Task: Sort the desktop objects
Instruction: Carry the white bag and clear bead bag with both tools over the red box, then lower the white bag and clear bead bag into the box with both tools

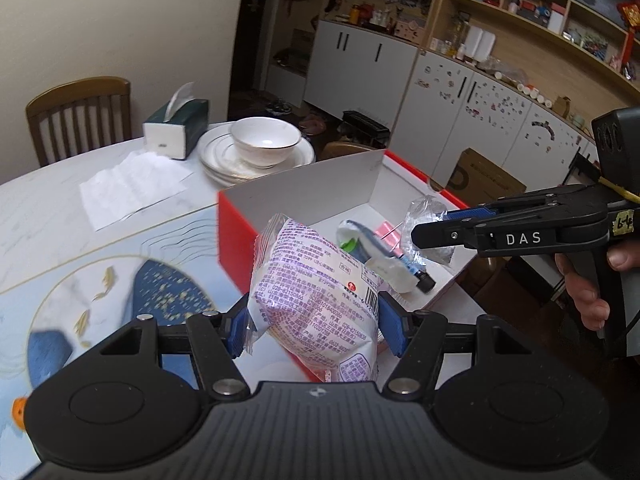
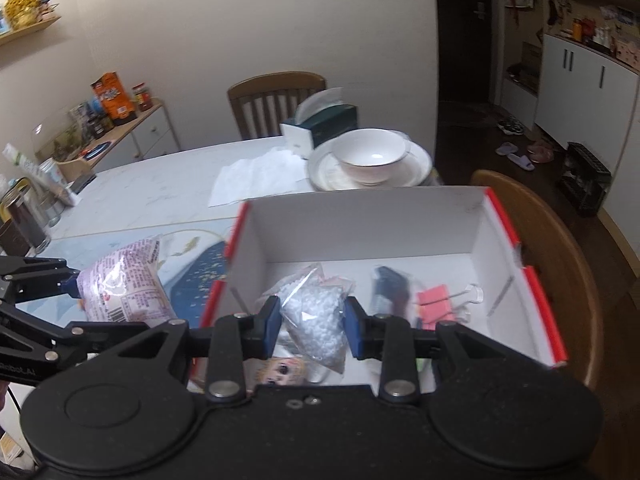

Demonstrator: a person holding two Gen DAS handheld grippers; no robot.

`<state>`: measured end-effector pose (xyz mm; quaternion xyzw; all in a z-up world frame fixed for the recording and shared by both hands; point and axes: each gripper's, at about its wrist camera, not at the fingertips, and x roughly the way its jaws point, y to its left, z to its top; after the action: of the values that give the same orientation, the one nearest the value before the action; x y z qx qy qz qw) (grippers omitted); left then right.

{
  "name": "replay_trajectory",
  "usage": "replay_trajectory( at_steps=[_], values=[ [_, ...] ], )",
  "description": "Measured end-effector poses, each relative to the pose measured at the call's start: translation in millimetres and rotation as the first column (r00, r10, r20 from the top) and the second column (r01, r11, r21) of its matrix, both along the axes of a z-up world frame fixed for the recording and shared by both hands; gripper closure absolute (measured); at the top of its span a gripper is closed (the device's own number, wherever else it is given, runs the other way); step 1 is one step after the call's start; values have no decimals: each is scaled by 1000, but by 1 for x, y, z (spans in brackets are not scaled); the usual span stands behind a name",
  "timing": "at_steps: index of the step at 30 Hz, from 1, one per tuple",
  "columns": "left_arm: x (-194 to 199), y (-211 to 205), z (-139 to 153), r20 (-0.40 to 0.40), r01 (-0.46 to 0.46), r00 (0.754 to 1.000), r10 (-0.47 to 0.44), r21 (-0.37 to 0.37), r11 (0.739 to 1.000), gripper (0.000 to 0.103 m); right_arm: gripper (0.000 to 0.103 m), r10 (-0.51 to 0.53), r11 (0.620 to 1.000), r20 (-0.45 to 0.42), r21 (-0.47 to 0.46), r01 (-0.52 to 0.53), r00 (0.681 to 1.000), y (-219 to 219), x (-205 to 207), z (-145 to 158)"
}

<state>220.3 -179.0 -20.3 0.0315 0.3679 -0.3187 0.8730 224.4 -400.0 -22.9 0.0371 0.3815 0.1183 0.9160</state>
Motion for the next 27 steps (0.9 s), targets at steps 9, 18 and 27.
replay_trajectory(
  at_steps=[9,18,27],
  values=[
    [24,-48,-6,0,76,997,-76,38,996,40,71,-68,997,-10,-20,68,998,-38,7,-9],
    [56,-81,-23,-16,94,996,-93,111,989,40,71,-112,993,-33,-45,110,993,-63,21,-21],
    [78,-110,-43,-32,134,991,-131,233,963,40,71,-116,992,-74,-51,113,990,-72,39,-38]
  ],
)
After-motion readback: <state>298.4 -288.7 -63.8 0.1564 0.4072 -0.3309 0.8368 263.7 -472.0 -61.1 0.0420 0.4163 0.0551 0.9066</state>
